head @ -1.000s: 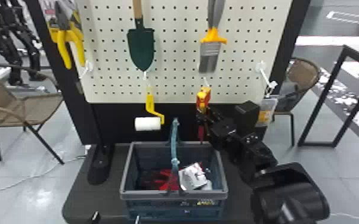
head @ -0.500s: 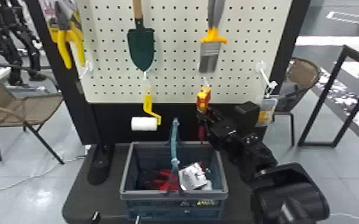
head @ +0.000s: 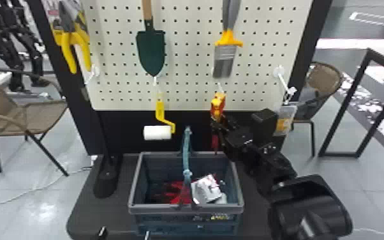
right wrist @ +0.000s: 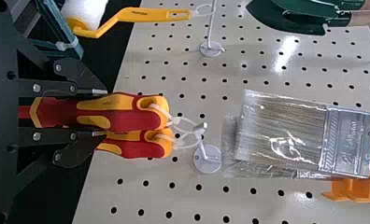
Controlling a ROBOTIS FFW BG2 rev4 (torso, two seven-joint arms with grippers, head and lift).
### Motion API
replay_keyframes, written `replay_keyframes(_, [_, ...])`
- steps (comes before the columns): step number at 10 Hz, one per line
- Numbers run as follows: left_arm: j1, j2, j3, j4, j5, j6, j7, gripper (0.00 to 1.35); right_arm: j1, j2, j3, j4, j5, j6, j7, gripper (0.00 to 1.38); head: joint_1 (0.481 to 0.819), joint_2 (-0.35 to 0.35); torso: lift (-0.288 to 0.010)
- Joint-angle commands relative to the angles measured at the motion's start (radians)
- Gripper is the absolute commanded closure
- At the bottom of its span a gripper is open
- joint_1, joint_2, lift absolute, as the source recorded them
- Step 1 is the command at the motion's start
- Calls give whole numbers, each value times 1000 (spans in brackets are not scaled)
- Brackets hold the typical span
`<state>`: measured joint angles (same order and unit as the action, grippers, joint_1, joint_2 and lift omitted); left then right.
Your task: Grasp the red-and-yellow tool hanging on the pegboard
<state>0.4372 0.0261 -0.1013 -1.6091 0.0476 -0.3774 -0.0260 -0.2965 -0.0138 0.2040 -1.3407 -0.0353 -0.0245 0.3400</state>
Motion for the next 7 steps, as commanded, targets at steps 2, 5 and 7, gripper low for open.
replay_keyframes(2, [0,0,0,0,0,2,0,140,0,0,0,1,-2,0,-1,1285,549,0,-100])
replay_keyframes(5, [0,0,0,0,-2,3,0,140,4,0,0,3,-2,-5,-4,1285,549,0,-100])
replay_keyframes(7, [0,0,0,0,-2,3,0,140,2,2,0,5,-2,-5,-6,1285,549,0,-100])
